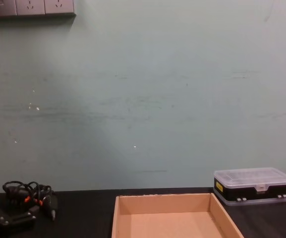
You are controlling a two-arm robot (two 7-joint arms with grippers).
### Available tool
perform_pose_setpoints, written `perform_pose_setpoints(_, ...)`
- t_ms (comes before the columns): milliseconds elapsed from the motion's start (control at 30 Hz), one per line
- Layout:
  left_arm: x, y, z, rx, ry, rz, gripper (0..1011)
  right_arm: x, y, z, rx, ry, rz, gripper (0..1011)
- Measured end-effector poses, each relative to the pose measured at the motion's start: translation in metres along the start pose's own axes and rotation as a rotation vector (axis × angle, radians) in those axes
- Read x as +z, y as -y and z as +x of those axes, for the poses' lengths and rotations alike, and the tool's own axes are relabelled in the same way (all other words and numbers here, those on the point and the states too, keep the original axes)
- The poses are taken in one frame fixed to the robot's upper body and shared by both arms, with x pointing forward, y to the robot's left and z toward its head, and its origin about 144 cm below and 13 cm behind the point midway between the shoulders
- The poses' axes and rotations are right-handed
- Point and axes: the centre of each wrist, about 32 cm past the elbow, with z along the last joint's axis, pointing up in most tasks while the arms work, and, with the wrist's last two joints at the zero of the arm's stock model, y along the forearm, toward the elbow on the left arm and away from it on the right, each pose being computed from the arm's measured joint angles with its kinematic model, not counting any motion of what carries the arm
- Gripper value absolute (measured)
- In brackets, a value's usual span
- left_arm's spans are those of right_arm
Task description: Use one hand to pick up the angle iron from the table and place it into the box.
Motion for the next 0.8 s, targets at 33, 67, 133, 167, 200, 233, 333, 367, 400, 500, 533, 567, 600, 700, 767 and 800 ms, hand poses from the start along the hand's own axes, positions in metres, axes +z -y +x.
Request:
perform_pose_setpoints(33, 0.0, 0.0, 0.0, 0.0, 0.0, 0.0, 1000, -0.001, -0.002, 0.0, 0.002, -0.002, 0.001, 1003)
perform_pose_setpoints(67, 0.0, 0.0, 0.0, 0.0, 0.0, 0.0, 1000, -0.001, -0.004, 0.001, 0.003, -0.002, 0.001, 1003)
perform_pose_setpoints(133, 0.0, 0.0, 0.0, 0.0, 0.0, 0.0, 1000, -0.001, -0.006, 0.001, 0.005, -0.004, 0.0, 1003)
perform_pose_setpoints(167, 0.0, 0.0, 0.0, 0.0, 0.0, 0.0, 1000, -0.002, -0.008, 0.002, 0.006, -0.005, 0.001, 1003)
perform_pose_setpoints(200, 0.0, 0.0, 0.0, 0.0, 0.0, 0.0, 1000, -0.002, -0.009, 0.002, 0.007, -0.005, 0.001, 1003)
perform_pose_setpoints(233, 0.0, 0.0, 0.0, 0.0, 0.0, 0.0, 1000, -0.002, -0.012, 0.002, 0.008, -0.004, 0.002, 1003)
perform_pose_setpoints(333, 0.0, 0.0, 0.0, 0.0, 0.0, 0.0, 1000, -0.003, -0.017, 0.003, 0.008, -0.003, -0.003, 1003)
perform_pose_setpoints(367, 0.0, 0.0, 0.0, 0.0, 0.0, 0.0, 1000, -0.003, -0.017, 0.003, 0.008, -0.003, -0.003, 1003)
perform_pose_setpoints(400, 0.0, 0.0, 0.0, 0.0, 0.0, 0.0, 1000, -0.003, -0.019, 0.004, 0.008, -0.004, -0.005, 1003)
perform_pose_setpoints(500, 0.0, 0.0, 0.0, 0.0, 0.0, 0.0, 1000, -0.004, -0.022, 0.005, 0.008, -0.006, -0.01, 1003)
perform_pose_setpoints(533, 0.0, 0.0, 0.0, 0.0, 0.0, 0.0, 1000, -0.004, -0.023, 0.005, 0.008, -0.007, -0.013, 1003)
perform_pose_setpoints(567, 0.0, 0.0, 0.0, 0.0, 0.0, 0.0, 1000, -0.005, -0.025, 0.006, 0.007, -0.008, -0.017, 1003)
perform_pose_setpoints(600, 0.0, 0.0, 0.0, 0.0, 0.0, 0.0, 1000, -0.005, -0.026, 0.006, 0.007, -0.01, -0.019, 1003)
perform_pose_setpoints(700, 0.0, 0.0, 0.0, 0.0, 0.0, 0.0, 1000, -0.006, -0.028, 0.007, 0.005, -0.015, -0.025, 1003)
perform_pose_setpoints(767, 0.0, 0.0, 0.0, 0.0, 0.0, 0.0, 1000, -0.007, -0.03, 0.007, 0.004, -0.018, -0.027, 1003)
perform_pose_setpoints(800, 0.0, 0.0, 0.0, 0.0, 0.0, 0.0, 1000, -0.007, -0.03, 0.007, 0.004, -0.019, -0.027, 1003)
